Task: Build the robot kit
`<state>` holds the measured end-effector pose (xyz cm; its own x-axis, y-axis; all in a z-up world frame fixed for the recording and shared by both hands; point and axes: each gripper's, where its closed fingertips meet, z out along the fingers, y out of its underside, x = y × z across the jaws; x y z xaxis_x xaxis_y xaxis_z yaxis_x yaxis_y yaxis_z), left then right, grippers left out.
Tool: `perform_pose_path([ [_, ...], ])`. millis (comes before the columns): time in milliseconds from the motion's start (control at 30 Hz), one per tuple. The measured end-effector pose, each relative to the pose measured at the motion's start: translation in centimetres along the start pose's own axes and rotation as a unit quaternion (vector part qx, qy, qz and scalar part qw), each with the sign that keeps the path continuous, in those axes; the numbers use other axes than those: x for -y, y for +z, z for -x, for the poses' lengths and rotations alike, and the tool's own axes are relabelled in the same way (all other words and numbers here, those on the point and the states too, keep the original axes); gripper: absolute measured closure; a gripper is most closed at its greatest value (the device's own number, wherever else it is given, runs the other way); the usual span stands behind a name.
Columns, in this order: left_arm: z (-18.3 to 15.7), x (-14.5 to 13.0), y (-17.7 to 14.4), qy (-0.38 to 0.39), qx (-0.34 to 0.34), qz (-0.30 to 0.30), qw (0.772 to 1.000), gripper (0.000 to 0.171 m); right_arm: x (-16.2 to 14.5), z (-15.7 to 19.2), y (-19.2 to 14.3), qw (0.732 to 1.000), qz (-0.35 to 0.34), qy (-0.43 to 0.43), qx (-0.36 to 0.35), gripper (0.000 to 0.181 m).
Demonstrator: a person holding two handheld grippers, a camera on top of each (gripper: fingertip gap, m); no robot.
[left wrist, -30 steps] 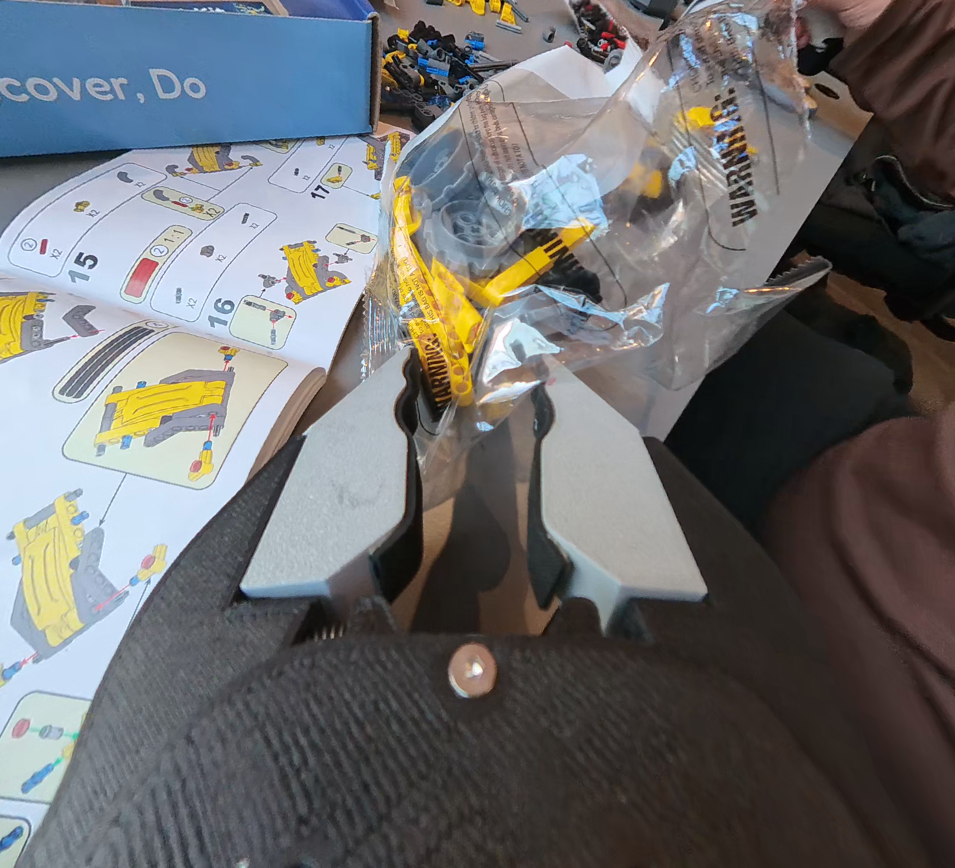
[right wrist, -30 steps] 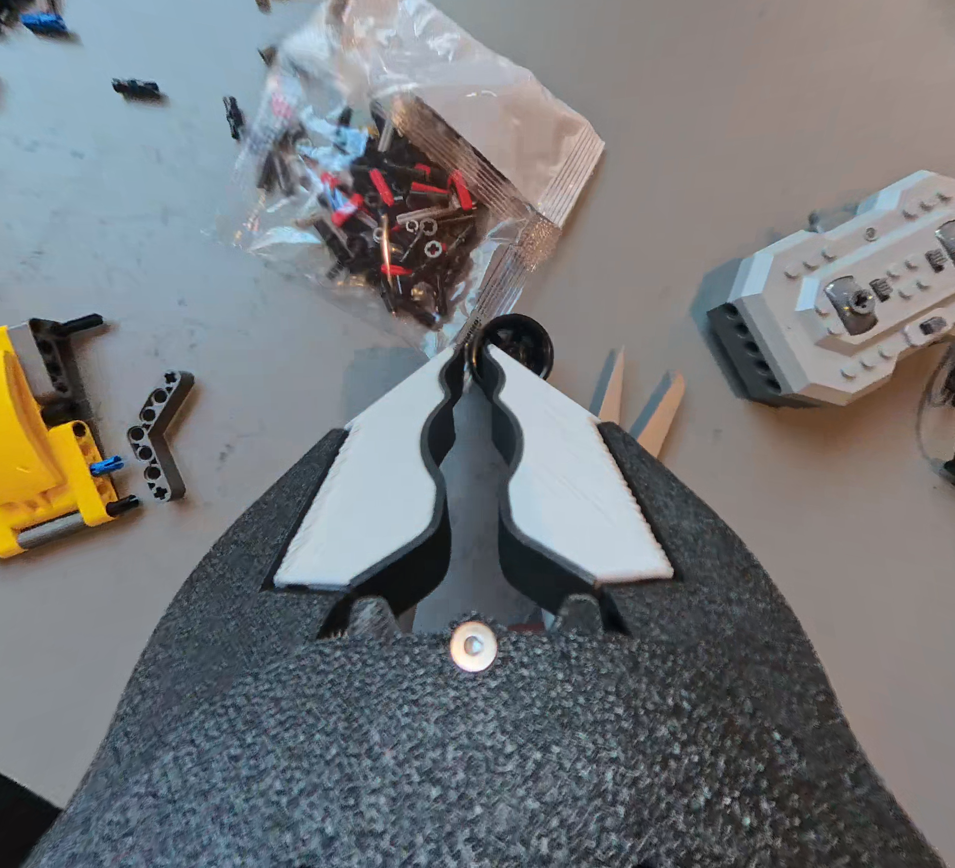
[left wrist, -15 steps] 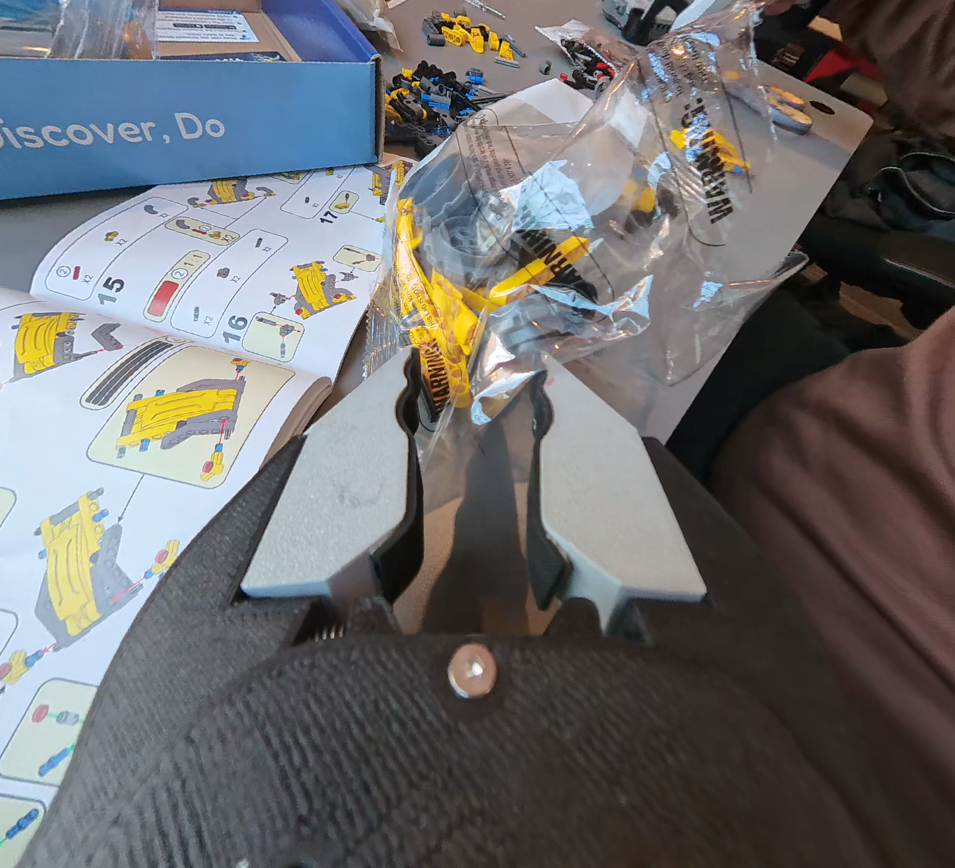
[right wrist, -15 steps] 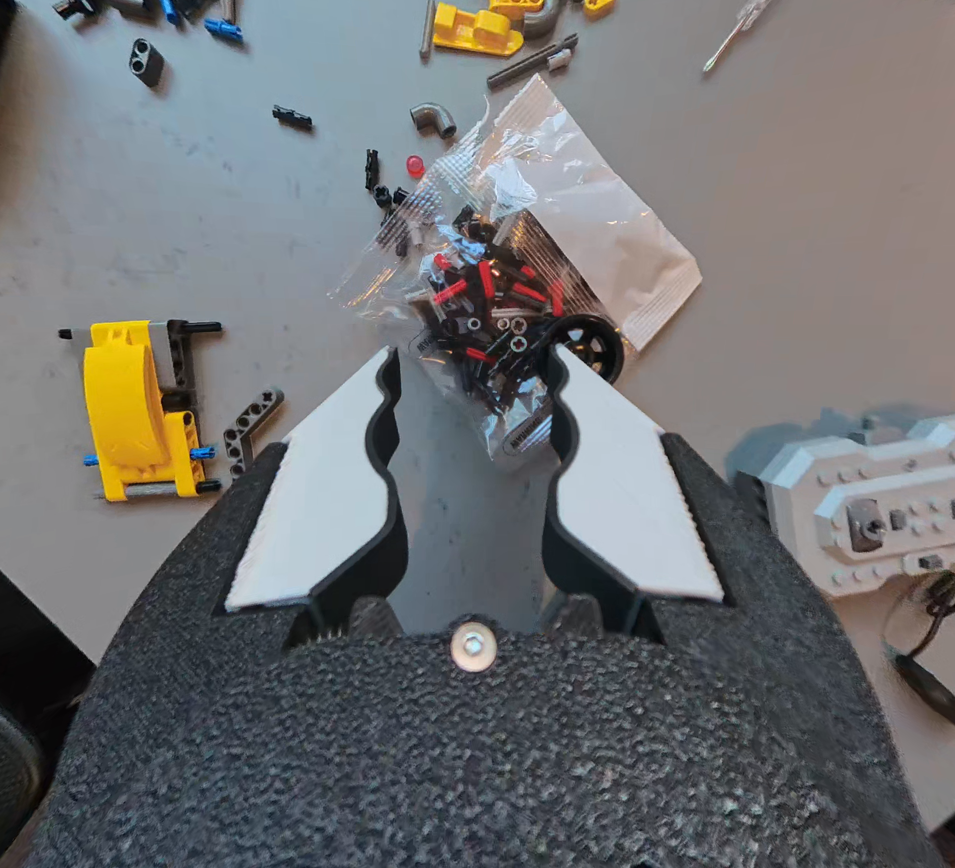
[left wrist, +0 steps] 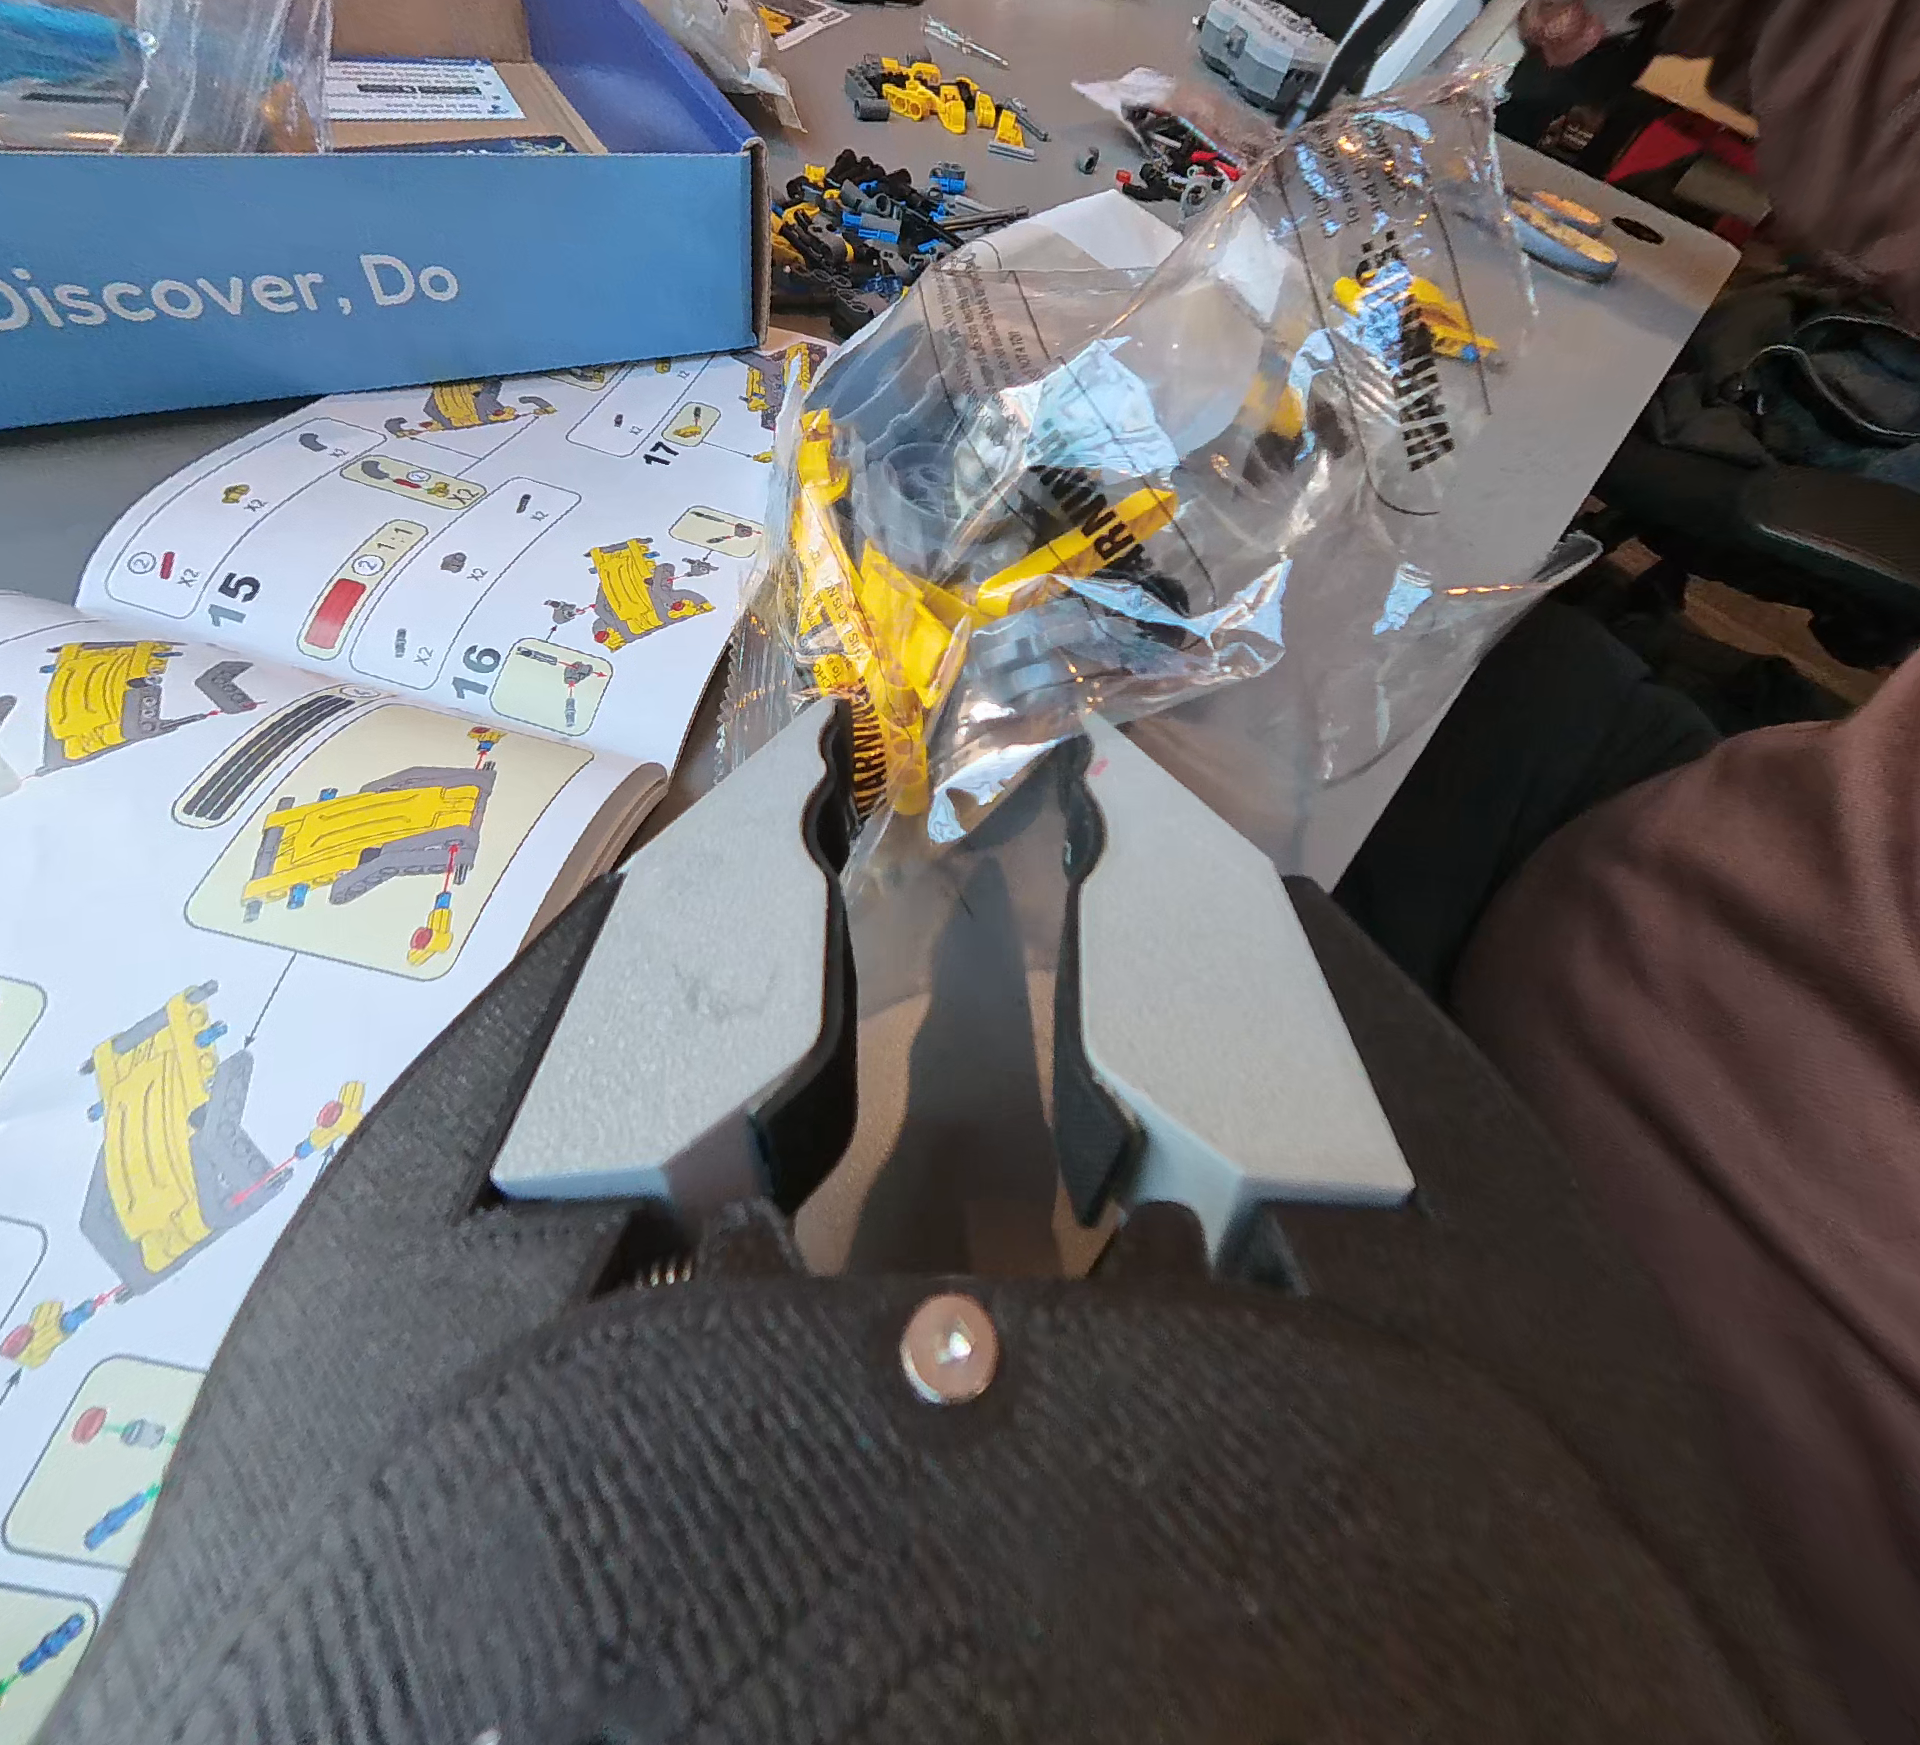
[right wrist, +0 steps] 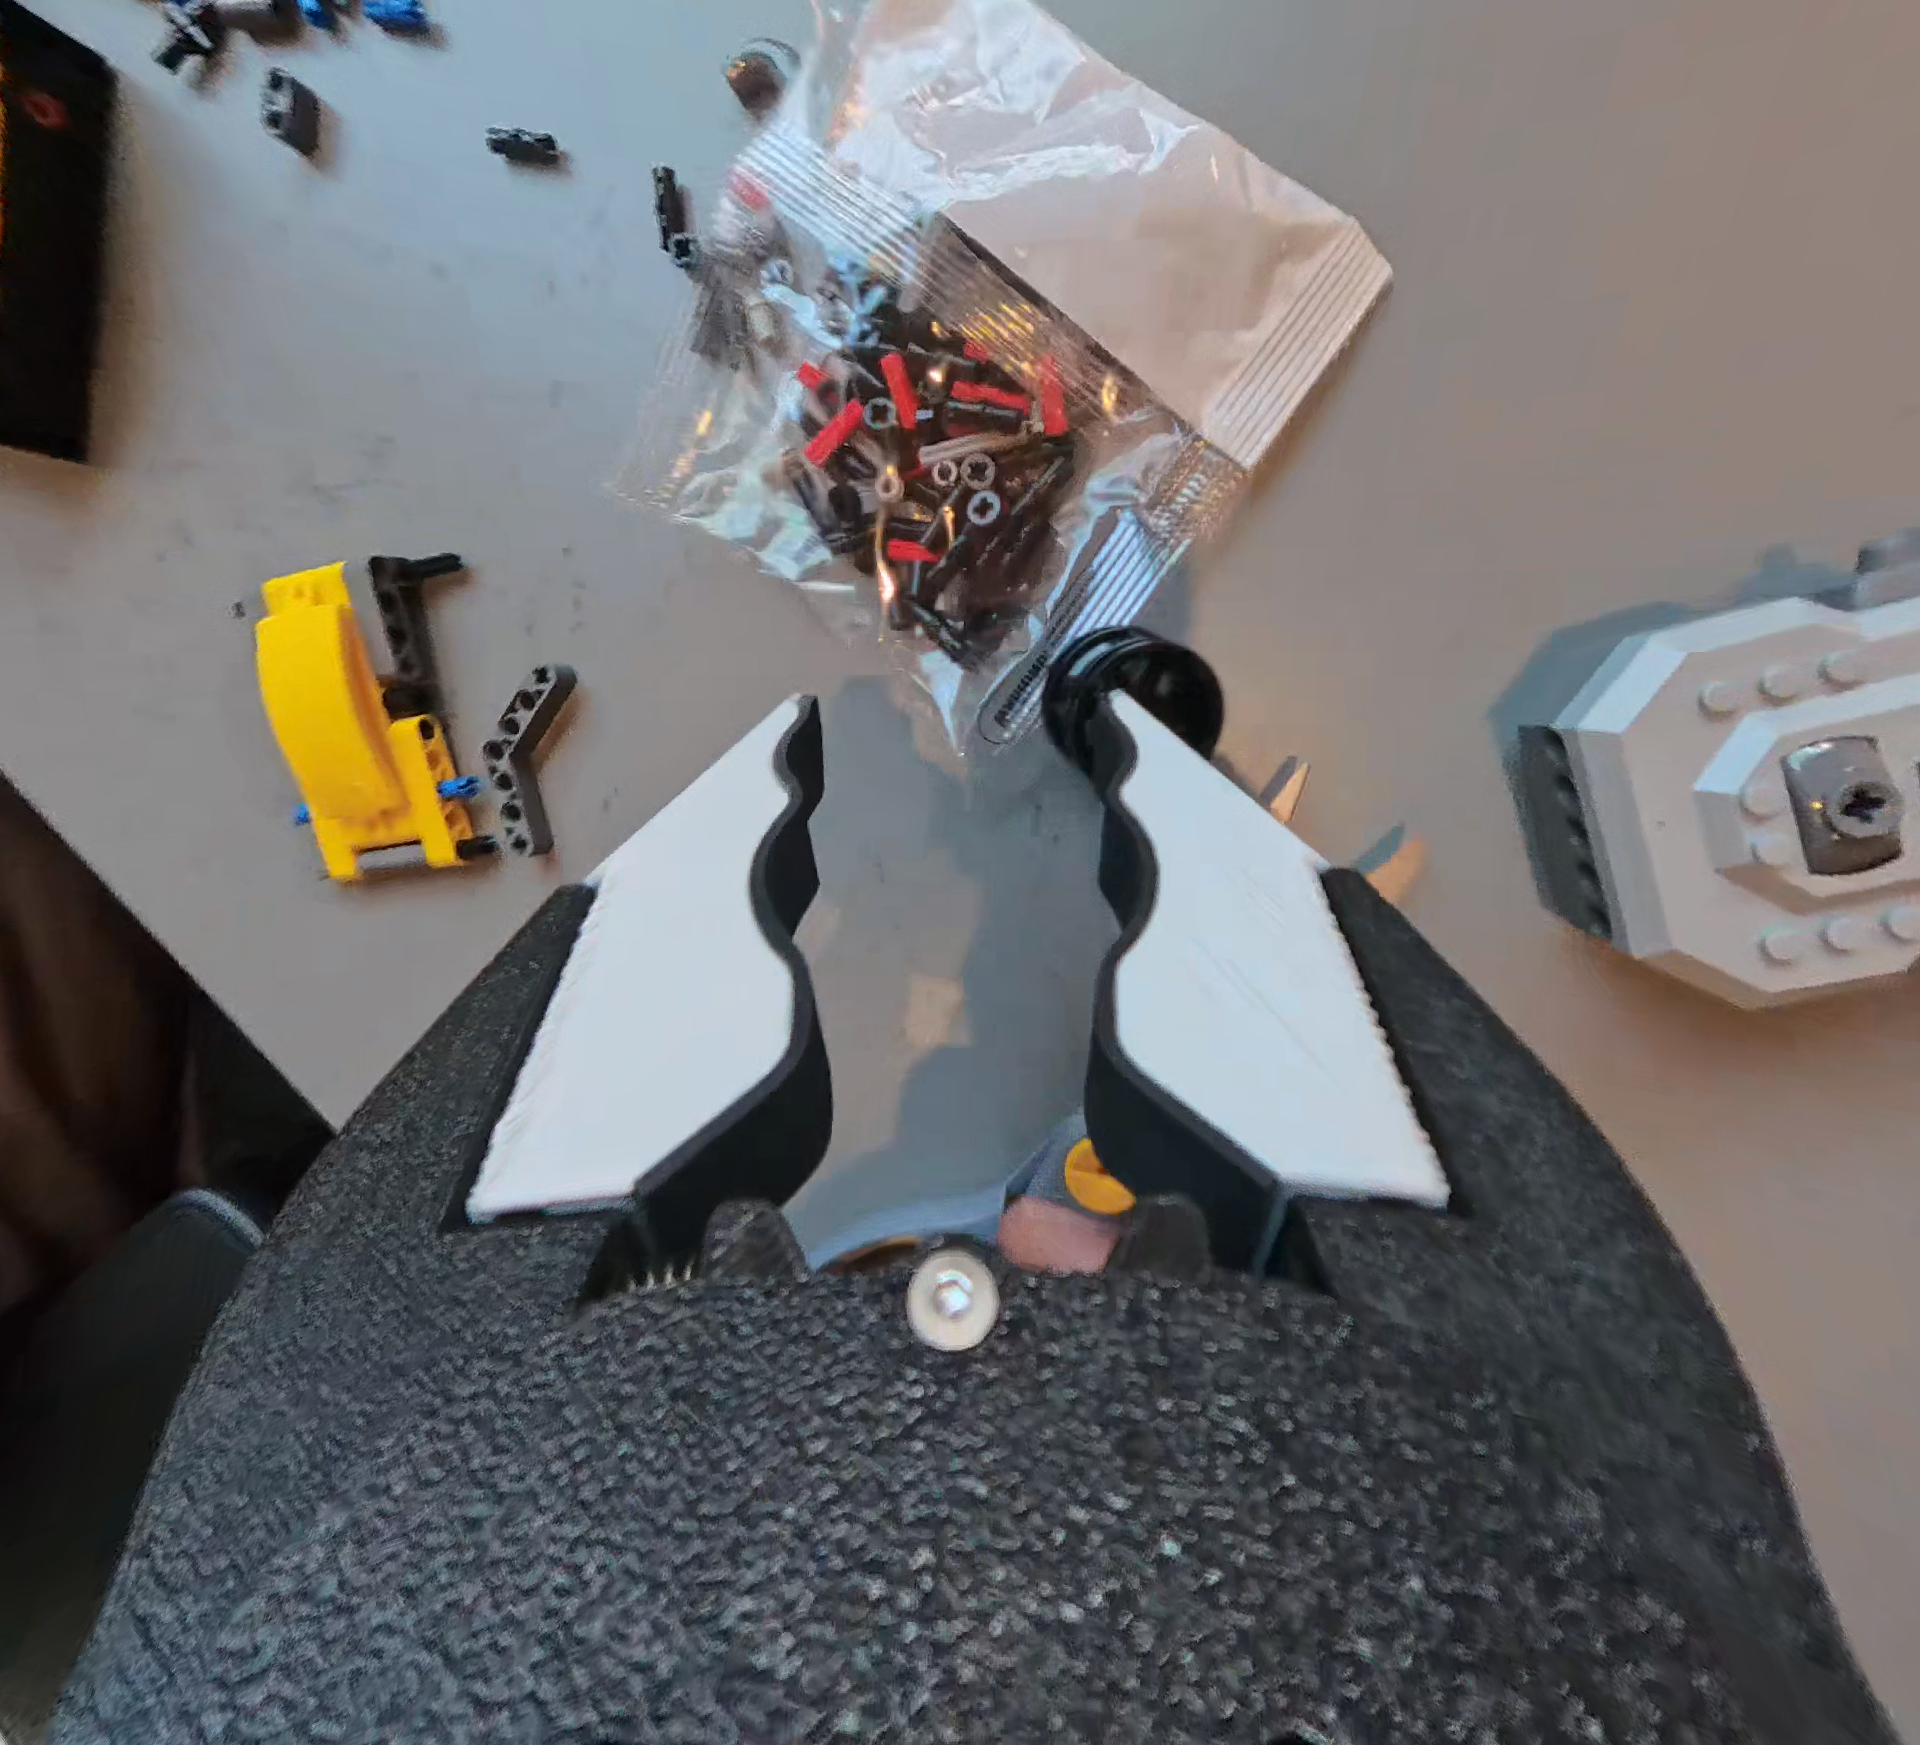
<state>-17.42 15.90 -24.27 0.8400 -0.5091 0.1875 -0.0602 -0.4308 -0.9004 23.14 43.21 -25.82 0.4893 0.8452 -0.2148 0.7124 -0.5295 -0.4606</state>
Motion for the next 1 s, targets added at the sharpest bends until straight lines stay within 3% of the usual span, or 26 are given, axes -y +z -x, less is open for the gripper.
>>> perform_pose_path([
  [100,0.0,0.1,0.0,0.0,0.0,-0.002,1.0,0.136,0.8,1.4,-1.4,0.997,-0.033,0.024,0.066,0.14],
  [133,0.0,0.1,0.0,0.0,0.0,-0.002,1.0,0.136,0.2,1.2,-1.3,0.996,-0.016,0.045,0.078,0.135],
  [200,0.0,0.1,0.0,-0.003,-0.001,-0.002,1.0,0.136,-0.4,-0.3,-1.2,0.998,0.0,0.049,0.045,0.14],
  [267,0.0,0.1,0.0,-0.004,-0.001,-0.002,1.0,0.136,0.7,-1.0,-2.0,0.998,-0.047,0.043,0.014,0.158],
  [333,0.1,0.1,0.0,-0.004,0.0,-0.003,1.0,0.136,1.1,-1.8,-2.4,0.997,-0.061,0.023,-0.039,0.158],
  [433,0.1,0.1,0.0,-0.006,-0.002,-0.002,1.0,0.137,0.5,-2.8,-1.7,0.988,-0.004,-0.057,-0.142,0.156],
  [500,0.0,0.1,0.0,-0.01,-0.005,0.0,1.0,0.137,0.9,-2.2,-0.4,0.985,0.023,-0.086,-0.148,0.145],
  [600,0.0,0.1,0.0,-0.01,-0.006,-0.001,1.0,0.137,2.0,-1.6,1.6,0.988,0.038,-0.079,-0.124,0.114],
  [800,0.1,0.3,-0.1,-0.002,0.002,-0.01,1.0,0.138,2.5,0.9,2.8,0.99,0.049,-0.128,-0.037,0.081],
  [933,0.0,0.3,-0.1,-0.007,-0.003,-0.009,1.0,0.138,1.8,1.6,3.4,0.985,0.076,-0.152,-0.028,0.07],
  [1000,0.0,0.3,-0.1,-0.007,-0.004,-0.01,1.0,0.138,1.7,0.9,3.8,0.982,0.09,-0.157,-0.053,0.073],
])
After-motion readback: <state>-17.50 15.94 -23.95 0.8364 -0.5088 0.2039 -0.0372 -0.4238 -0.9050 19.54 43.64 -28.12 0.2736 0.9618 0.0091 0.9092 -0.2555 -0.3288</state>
